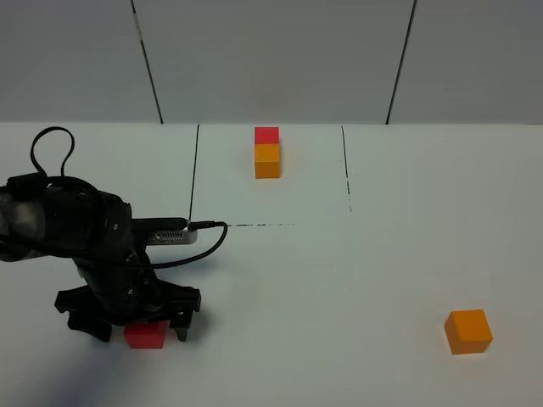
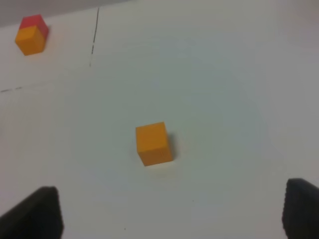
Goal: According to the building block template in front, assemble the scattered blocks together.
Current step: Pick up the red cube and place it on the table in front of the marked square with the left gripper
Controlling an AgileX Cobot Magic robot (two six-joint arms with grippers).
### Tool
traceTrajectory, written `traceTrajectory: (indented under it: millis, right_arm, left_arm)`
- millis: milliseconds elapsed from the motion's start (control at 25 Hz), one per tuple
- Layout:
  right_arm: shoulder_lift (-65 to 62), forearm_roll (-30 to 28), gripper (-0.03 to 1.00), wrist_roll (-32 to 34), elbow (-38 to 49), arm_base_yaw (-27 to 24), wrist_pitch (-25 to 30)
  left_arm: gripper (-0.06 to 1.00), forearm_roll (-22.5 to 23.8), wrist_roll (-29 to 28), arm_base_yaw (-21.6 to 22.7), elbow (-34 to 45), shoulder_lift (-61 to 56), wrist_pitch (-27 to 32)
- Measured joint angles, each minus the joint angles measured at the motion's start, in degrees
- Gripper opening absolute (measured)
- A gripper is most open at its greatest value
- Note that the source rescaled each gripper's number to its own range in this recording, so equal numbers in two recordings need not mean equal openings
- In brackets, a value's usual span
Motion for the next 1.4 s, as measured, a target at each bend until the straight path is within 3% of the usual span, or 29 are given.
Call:
traceTrajectory:
  millis: [320,600,760,960,1200,1400]
  right_arm:
    - [0.00,0.00,0.79,0.00,0.00,0.00,0.00]
    - [0.00,0.00,0.79,0.00,0.00,0.00,0.00]
    - [0.00,0.00,0.79,0.00,0.00,0.00,0.00]
    - [0.00,0.00,0.79,0.00,0.00,0.00,0.00]
    - [0.00,0.00,0.79,0.00,0.00,0.00,0.00]
    - [0.00,0.00,0.79,0.00,0.00,0.00,0.00]
  left_arm:
    - [0.88,0.00,0.84,0.00,0.00,0.92,0.54]
    - [0.72,1.08,1.03,0.00,-0.73,2.14,1.94]
    - [0.49,1.83,0.85,0.00,-0.79,2.20,2.33]
    - [0.00,1.73,-0.97,0.00,-0.79,2.20,2.86]
    - [0.01,1.22,0.43,0.00,-1.84,1.78,5.79]
    - [0.01,0.63,9.93,0.00,-9.48,-2.87,14.59]
